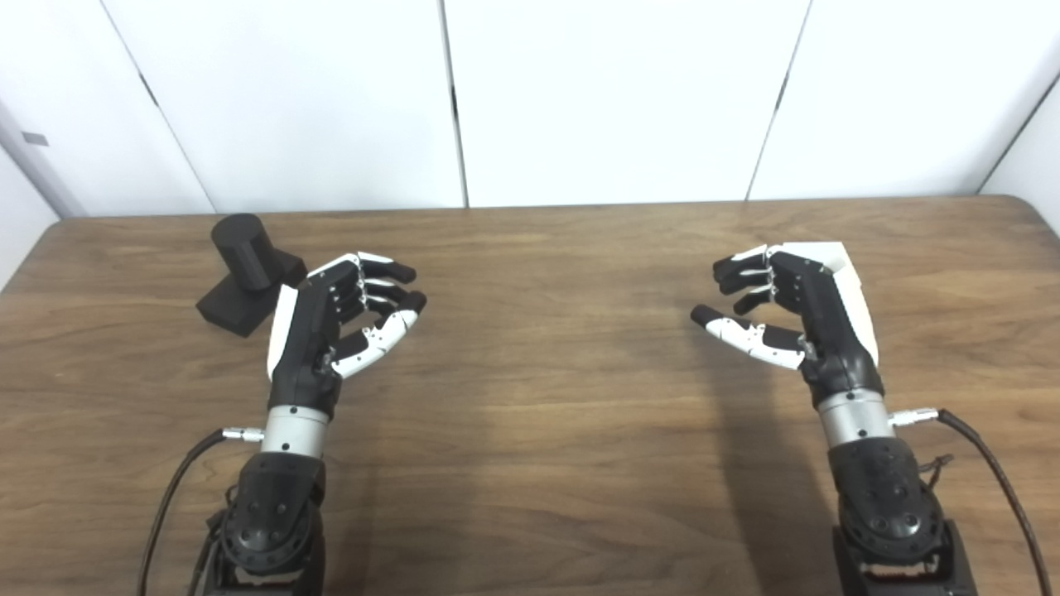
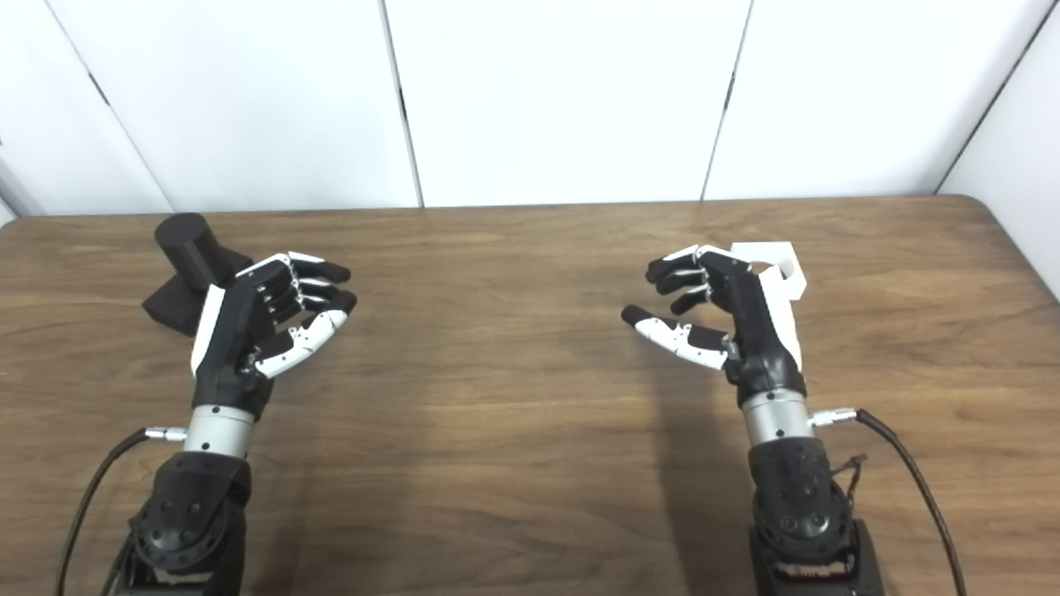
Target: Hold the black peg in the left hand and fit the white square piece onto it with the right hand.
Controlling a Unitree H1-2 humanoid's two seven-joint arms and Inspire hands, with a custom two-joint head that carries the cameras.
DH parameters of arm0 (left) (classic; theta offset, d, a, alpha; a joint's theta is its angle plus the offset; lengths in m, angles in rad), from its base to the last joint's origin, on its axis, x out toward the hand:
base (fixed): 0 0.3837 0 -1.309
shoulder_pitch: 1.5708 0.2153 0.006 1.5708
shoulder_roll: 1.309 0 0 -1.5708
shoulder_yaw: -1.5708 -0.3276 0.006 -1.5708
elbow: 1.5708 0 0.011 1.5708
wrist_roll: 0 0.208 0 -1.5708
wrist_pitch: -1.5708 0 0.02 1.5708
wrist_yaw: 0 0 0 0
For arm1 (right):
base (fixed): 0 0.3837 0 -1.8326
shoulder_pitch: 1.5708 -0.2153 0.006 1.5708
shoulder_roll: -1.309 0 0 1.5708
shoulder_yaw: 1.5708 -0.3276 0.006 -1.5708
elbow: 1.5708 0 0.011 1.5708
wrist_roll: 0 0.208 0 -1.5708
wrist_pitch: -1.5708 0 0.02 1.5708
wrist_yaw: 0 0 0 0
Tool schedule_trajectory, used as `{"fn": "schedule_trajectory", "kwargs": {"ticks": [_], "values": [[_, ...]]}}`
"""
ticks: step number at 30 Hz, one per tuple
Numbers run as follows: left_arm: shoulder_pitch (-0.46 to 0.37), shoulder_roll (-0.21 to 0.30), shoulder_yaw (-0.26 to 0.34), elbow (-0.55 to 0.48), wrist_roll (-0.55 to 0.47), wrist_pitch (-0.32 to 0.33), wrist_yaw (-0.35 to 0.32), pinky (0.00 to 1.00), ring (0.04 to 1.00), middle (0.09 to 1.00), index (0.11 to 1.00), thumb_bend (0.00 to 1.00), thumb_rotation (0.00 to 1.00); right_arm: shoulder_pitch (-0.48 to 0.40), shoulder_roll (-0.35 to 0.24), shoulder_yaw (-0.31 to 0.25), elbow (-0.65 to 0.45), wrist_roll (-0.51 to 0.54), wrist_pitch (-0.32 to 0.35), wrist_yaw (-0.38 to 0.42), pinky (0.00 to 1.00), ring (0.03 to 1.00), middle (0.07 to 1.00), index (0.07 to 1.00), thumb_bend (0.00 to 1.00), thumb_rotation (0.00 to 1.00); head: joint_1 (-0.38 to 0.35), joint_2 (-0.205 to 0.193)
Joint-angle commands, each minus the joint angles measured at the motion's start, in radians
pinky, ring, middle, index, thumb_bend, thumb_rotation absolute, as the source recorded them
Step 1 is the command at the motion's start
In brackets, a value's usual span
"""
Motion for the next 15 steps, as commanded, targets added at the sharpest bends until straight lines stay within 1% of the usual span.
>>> {"fn": "schedule_trajectory", "kwargs": {"ticks": [1, 8, 10, 13, 14, 15], "values": [[-0.040, 0.007, -0.001, -0.019, 0.000, -0.034, -0.002, 0.43, 0.536, 0.613, 0.499, 0.50, 0.06, -0.031, -0.009, -0.003, -0.026, 0.004, -0.038, -0.014, 0.45, 0.580, 0.626, 0.494, 0.50, 0.14, -0.001, 0.001], [-0.041, 0.010, 0.002, -0.012, -0.006, -0.042, -0.005, 0.44, 0.541, 0.614, 0.499, 0.50, 0.06, -0.033, -0.004, 0.003, -0.019, 0.002, -0.043, -0.016, 0.45, 0.572, 0.624, 0.494, 0.50, 0.14, 0.001, -0.003], [-0.040, 0.010, 0.001, -0.008, -0.006, -0.046, -0.004, 0.44, 0.541, 0.611, 0.499, 0.50, 0.06, -0.033, -0.002, 0.003, -0.017, 0.004, -0.046, -0.017, 0.45, 0.570, 0.622, 0.494, 0.50, 0.14, 0.012, -0.005], [-0.037, 0.005, -0.002, -0.009, -0.004, -0.043, -0.004, 0.44, 0.537, 0.608, 0.499, 0.50, 0.06, -0.030, -0.008, -0.001, -0.016, 0.006, -0.047, -0.015, 0.46, 0.575, 0.624, 0.494, 0.50, 0.13, 0.087, -0.010], [-0.036, 0.002, -0.005, -0.010, -0.003, -0.041, -0.003, 0.44, 0.541, 0.609, 0.499, 0.50, 0.06, -0.028, -0.012, -0.003, -0.018, 0.007, -0.046, -0.013, 0.46, 0.579, 0.626, 0.494, 0.50, 0.13, 0.117, -0.013], [-0.035, -0.004, -0.010, -0.010, 0.001, -0.041, -0.001, 0.44, 0.541, 0.609, 0.499, 0.50, 0.06, -0.026, -0.016, -0.007, -0.020, 0.012, -0.046, -0.011, 0.47, 0.583, 0.628, 0.495, 0.50, 0.13, 0.165, -0.021]]}}
